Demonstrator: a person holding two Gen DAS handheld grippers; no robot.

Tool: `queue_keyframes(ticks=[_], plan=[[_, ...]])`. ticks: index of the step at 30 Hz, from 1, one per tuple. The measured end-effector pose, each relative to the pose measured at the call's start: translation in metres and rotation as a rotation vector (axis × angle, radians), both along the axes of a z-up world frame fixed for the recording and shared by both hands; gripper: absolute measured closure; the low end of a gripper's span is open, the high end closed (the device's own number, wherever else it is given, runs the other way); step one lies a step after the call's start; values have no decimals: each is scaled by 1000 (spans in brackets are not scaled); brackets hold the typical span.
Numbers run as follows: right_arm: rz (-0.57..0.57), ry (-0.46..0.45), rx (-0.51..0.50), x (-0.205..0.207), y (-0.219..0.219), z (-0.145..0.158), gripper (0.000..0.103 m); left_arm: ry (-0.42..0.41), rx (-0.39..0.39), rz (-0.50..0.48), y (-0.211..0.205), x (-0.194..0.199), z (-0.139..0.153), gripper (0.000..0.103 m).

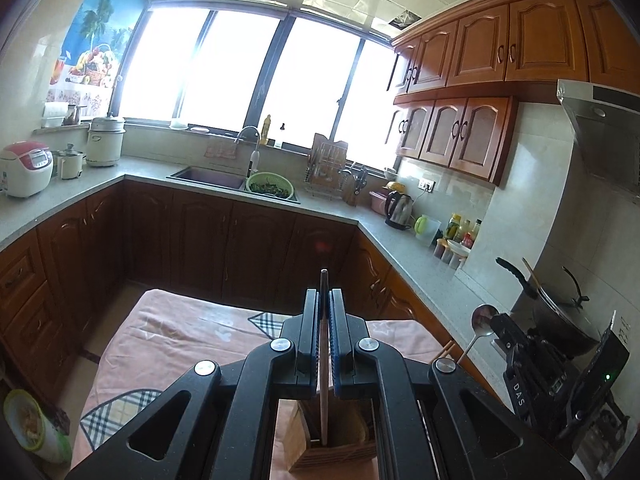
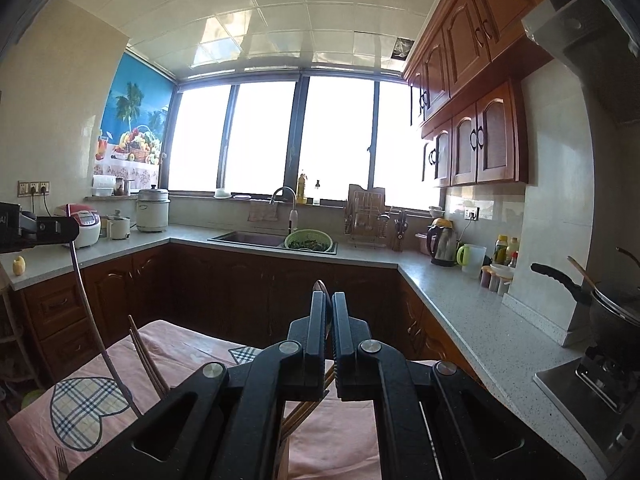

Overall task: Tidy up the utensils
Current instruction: 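Lift the held chopstick and spoon upright and lower them into the utensil holder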

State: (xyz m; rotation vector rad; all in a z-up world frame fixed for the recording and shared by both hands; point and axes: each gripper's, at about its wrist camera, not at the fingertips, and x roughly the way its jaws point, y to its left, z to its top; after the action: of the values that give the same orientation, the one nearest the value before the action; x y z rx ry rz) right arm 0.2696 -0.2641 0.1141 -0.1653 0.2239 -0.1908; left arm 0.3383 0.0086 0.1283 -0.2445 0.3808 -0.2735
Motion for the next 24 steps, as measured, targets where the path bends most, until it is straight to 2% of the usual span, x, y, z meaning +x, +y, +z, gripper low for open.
queue_keyframes(ticks=[4, 13, 24], plan=[[-3, 7, -37, 9, 4, -16, 101, 19, 1, 20, -8, 18, -18, 100], [2, 48, -52, 20, 10, -60, 101, 72, -3, 26, -18, 48, -61, 100], [32, 123, -35, 19, 16, -100, 100, 123, 26, 0, -27, 65, -89, 100]])
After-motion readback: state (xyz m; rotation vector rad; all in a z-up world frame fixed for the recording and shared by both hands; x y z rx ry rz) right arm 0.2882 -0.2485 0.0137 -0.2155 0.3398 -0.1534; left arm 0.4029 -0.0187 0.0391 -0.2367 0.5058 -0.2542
